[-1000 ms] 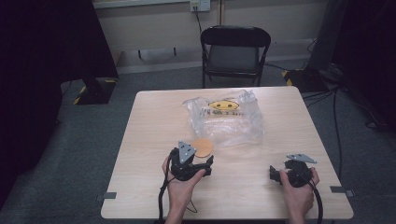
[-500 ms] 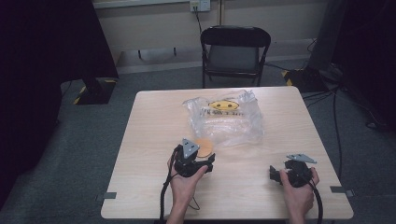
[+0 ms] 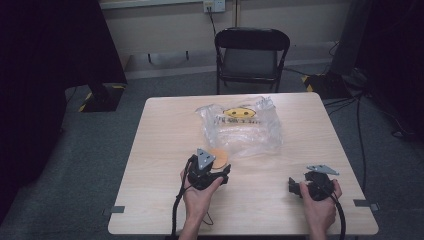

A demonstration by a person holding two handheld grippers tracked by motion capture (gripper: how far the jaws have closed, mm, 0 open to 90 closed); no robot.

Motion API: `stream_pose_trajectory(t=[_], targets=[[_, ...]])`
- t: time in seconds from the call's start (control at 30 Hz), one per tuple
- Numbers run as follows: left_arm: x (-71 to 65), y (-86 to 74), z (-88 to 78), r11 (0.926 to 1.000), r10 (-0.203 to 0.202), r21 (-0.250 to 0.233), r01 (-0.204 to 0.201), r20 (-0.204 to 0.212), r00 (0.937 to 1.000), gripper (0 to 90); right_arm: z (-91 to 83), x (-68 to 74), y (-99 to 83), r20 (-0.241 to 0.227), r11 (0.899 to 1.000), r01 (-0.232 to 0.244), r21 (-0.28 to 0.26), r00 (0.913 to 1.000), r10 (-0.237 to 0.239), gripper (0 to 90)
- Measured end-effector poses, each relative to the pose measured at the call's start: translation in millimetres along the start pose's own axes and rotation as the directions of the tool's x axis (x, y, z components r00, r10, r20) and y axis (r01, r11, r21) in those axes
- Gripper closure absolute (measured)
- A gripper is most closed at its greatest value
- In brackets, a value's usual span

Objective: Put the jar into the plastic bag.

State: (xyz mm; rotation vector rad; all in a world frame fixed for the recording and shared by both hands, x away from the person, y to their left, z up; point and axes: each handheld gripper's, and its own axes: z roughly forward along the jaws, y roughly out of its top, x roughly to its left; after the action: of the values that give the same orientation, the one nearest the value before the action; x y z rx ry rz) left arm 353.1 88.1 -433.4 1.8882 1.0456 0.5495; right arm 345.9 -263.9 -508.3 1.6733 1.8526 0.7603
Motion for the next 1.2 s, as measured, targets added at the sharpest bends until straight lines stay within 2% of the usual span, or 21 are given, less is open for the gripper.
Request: stream_pose_trajectory(t=[0.4,0.83,0.93,1.2], targets=[[-0.1,0.1,-1.1,0.9999,0.011,0.000,-0.011,-0.002,0.9999,25.6,0.0,0.0,0.0,0.000,1.000,0.000,0.000,1.0000,0.000,0.0],[1.7,0.0,-4.1,1.0000,0.005,-0.002,-0.005,-0.001,1.0000,25.8,0.0,0.0,0.0,0.000,1.000,0.000,0.000,1.0000,0.000,0.0],[3.2,0.5,-5.8,0.9999,-0.007,-0.011,0.007,0.001,1.0000,25.8,0.0,0.0,0.0,0.000,1.000,0.000,0.000,1.0000,0.000,0.0],[5.0,4.5,-11.6,0.9995,-0.008,-0.032,0.008,-0.003,1.0000,25.8,0.0,0.0,0.0,0.000,1.000,0.000,0.000,1.0000,0.000,0.0]])
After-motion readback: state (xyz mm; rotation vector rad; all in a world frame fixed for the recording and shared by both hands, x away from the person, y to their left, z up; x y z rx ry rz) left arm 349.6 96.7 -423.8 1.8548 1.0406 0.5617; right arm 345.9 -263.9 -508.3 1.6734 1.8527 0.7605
